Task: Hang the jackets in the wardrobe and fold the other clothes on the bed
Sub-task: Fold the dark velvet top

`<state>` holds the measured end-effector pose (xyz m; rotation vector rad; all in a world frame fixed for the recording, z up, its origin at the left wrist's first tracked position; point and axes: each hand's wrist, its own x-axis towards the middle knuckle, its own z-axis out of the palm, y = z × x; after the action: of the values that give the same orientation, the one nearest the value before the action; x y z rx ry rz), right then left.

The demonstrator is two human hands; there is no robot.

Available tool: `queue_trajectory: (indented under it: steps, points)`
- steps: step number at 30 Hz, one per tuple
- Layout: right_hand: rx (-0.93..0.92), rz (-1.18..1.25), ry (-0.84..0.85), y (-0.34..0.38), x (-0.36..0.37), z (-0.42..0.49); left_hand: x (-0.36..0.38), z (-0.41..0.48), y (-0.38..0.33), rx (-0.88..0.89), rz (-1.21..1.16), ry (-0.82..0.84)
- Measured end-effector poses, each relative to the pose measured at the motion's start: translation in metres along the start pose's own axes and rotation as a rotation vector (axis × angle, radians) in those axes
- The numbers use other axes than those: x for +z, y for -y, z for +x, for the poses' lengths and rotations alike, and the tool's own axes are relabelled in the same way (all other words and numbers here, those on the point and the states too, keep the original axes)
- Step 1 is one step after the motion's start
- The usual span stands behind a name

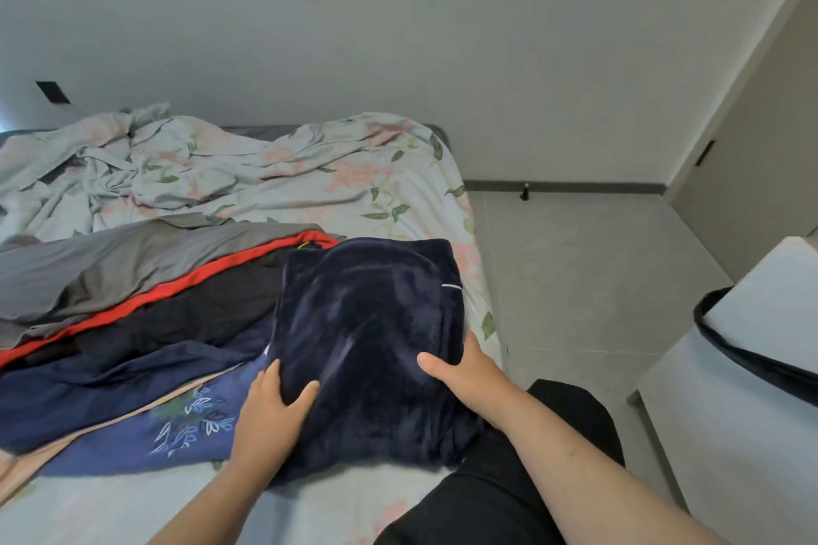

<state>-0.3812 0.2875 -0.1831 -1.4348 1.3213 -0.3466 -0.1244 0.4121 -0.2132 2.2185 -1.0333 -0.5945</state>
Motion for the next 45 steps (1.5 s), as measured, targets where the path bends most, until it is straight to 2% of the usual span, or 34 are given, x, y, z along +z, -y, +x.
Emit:
queue_trajectory:
  steps: [3,6,9,12,16,22,24,27,30,35,40,45]
  points:
    - [0.099,0.141,0.125,0.000,-0.002,0.001,-0.014,-0.006,-0.003,-0.133,-0.236,0.083]
    - [0.157,0.232,0.183,0.004,-0.001,0.000,-0.028,0.005,-0.011,-0.243,-0.368,0.182]
    - [0.223,0.269,0.209,0.009,-0.005,-0.004,-0.037,0.010,-0.025,-0.322,-0.424,0.384]
    - [0.276,0.339,0.248,0.009,-0.012,-0.006,-0.045,0.007,-0.038,-0.513,-0.522,0.632]
    - [0.299,0.417,0.328,0.006,-0.015,-0.013,-0.045,0.001,-0.029,-0.633,-0.559,0.780]
    - [0.268,0.376,0.334,0.005,-0.010,-0.013,-0.038,-0.013,-0.014,-0.687,-0.638,0.802]
    - [0.264,0.389,0.336,0.004,-0.008,-0.011,-0.035,-0.016,-0.012,-0.636,-0.685,0.734]
    - [0.249,0.398,0.325,0.006,-0.005,-0.008,-0.031,-0.014,-0.006,-0.513,-0.901,0.560]
    - [0.268,0.392,0.349,0.007,-0.006,-0.007,-0.034,-0.004,-0.008,-0.500,-1.034,0.526]
    - [0.260,0.382,0.377,0.008,-0.007,-0.008,-0.038,0.010,-0.020,-0.529,-0.957,0.564]
    - [0.258,0.442,0.394,0.007,-0.003,-0.003,-0.036,0.014,-0.017,-0.630,-0.919,0.613]
    - [0.303,0.516,0.385,0.010,0.004,0.006,-0.029,0.012,-0.018,-0.596,-0.878,0.577]
